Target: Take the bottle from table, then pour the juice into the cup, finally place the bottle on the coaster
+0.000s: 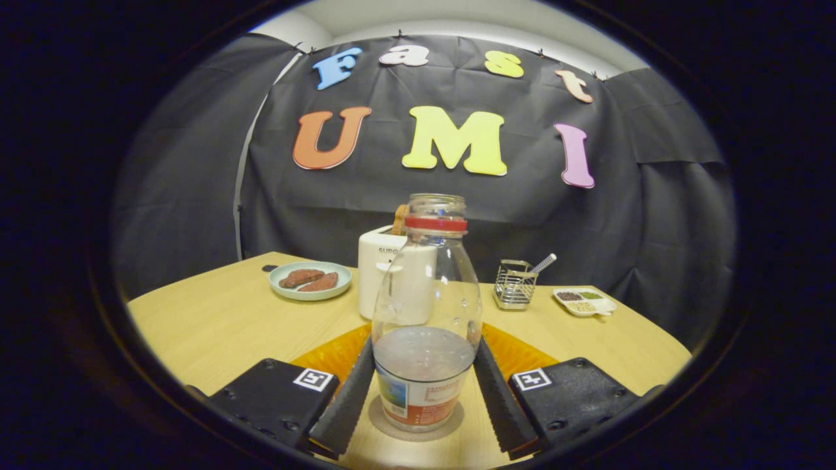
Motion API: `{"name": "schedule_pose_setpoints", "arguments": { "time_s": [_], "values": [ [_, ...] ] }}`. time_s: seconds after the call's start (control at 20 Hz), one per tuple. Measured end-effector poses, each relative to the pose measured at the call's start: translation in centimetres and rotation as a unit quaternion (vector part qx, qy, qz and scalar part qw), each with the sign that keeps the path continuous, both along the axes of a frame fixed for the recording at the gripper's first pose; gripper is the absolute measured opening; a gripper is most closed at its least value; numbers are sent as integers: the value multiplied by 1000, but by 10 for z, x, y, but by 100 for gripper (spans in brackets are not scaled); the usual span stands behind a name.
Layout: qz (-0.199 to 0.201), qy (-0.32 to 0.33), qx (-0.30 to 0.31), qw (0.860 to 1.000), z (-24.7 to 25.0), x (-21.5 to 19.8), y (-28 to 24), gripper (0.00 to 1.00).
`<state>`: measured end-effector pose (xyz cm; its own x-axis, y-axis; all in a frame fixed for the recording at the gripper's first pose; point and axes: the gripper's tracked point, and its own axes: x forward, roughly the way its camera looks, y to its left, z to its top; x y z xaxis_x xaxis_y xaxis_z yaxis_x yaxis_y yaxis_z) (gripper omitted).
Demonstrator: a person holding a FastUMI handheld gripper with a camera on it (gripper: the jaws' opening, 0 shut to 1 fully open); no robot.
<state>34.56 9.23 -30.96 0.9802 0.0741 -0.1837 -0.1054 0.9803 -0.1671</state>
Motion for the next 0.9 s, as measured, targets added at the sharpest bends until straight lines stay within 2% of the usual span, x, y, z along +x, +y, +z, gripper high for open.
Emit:
{"name": "schedule_pose_setpoints", "arguments": {
  "time_s": [0.2,0.25,0.3,0.9],
  "values": [
    [3,-11,1,1000,7,-2,2,91],
    [2,-12,0,1000,9,-3,2,97],
    [1,-14,1,1000,10,-4,1,100],
    [-10,-34,25,999,49,-37,-2,100]
  ]
}}
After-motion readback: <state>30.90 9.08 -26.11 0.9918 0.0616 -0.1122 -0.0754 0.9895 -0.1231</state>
